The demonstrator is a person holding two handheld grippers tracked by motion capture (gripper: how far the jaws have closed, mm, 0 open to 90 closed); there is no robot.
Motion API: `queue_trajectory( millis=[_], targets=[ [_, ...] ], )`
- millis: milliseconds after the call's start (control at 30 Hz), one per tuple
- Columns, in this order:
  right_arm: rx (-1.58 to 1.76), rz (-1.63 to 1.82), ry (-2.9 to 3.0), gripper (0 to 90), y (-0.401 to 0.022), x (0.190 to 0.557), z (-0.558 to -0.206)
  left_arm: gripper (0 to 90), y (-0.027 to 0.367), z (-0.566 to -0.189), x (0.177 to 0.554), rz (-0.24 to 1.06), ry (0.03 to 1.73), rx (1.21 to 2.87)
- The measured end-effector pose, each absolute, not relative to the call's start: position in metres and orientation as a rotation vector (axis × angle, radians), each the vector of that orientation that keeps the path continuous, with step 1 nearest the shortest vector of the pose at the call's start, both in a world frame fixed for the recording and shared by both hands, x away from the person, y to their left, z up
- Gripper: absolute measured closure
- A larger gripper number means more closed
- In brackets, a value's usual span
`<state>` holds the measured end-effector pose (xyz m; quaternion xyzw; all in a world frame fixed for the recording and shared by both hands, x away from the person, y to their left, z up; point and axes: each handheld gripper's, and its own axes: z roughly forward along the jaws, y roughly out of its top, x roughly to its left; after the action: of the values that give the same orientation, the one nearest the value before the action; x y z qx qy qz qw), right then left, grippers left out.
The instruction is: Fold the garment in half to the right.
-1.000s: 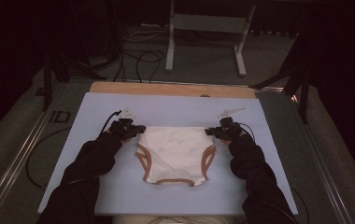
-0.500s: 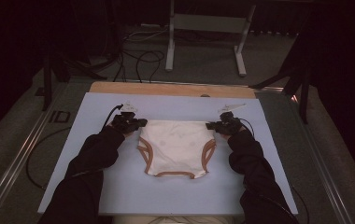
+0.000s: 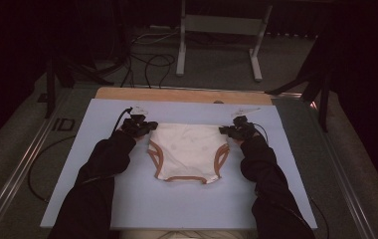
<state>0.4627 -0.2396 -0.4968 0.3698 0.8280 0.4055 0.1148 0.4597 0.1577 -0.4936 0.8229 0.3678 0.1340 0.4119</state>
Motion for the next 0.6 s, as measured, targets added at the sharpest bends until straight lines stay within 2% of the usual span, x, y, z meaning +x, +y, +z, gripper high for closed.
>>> queue_trajectory(
  millis=[600],
  targets=[
    [1.128,1.124,2.44,87.2,-0.229,0.478,-0.516,88.2,0.156,-0.51,0.464,0.319,0.994,2.146]
  ],
)
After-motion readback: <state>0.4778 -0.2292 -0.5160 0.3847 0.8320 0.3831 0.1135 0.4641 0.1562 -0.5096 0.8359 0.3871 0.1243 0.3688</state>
